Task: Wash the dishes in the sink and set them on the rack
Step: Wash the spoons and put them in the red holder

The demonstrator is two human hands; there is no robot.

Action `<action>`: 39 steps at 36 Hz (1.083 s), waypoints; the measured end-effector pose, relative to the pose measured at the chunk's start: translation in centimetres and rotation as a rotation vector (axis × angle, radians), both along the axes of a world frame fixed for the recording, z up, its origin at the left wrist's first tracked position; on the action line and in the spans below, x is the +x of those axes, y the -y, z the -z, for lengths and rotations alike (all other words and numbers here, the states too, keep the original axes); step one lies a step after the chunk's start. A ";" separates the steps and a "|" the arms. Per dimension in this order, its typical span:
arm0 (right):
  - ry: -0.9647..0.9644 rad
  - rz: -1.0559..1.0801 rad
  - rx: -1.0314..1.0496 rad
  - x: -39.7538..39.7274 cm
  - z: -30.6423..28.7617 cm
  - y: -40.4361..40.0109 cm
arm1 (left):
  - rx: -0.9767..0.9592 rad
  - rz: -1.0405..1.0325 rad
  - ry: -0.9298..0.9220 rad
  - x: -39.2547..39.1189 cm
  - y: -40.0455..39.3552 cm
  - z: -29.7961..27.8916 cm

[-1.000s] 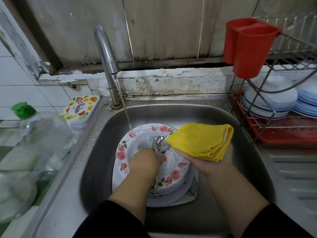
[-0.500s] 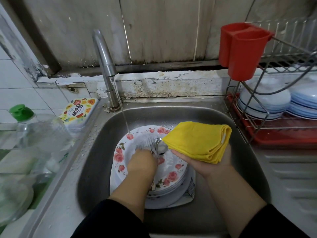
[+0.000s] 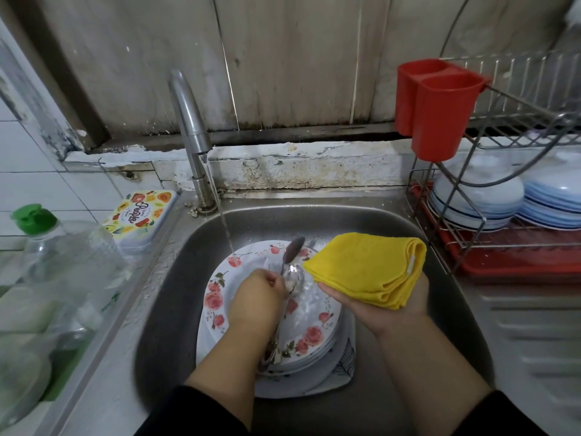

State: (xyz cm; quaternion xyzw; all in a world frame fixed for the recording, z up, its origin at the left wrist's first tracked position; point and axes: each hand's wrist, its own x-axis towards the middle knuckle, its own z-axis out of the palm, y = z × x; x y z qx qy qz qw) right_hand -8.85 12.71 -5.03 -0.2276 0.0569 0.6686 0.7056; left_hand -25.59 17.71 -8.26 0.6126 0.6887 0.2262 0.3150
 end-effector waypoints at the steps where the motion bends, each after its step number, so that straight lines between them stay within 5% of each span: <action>1: 0.011 0.012 0.024 0.0 -0.3 0.0 | 0.025 -0.021 0.101 0.1 0.1 -0.3; 7: 0.293 -0.088 0.211 -0.5 -0.5 0.8 | 0.043 0.048 0.567 0.8 1.6 -3.0; 9: 0.227 -0.115 0.286 -1.0 -0.2 0.5 | -0.016 0.140 0.673 1.2 2.1 -3.4; 17: 0.439 -0.250 0.136 -2.6 0.9 -1.4 | -0.068 0.316 0.661 2.4 3.2 -3.4; 19: 0.580 -0.222 0.065 -2.8 1.5 -1.7 | -0.132 0.350 0.656 2.4 3.3 -3.6; 26: 0.637 -0.247 0.108 -1.5 0.1 -1.6 | -0.382 0.449 0.832 0.9 2.6 -4.6; 31: 0.928 -0.352 0.190 1.2 -1.4 -0.9 | -0.263 0.580 0.508 -1.0 1.6 -6.1; 34: 1.300 -0.462 0.188 3.2 -3.5 -0.7 | -0.154 0.640 0.303 -0.9 1.3 -8.3; 39: 2.458 -0.749 0.150 3.0 -7.7 -1.1 | 0.086 0.728 -0.191 0.7 1.3 -11.6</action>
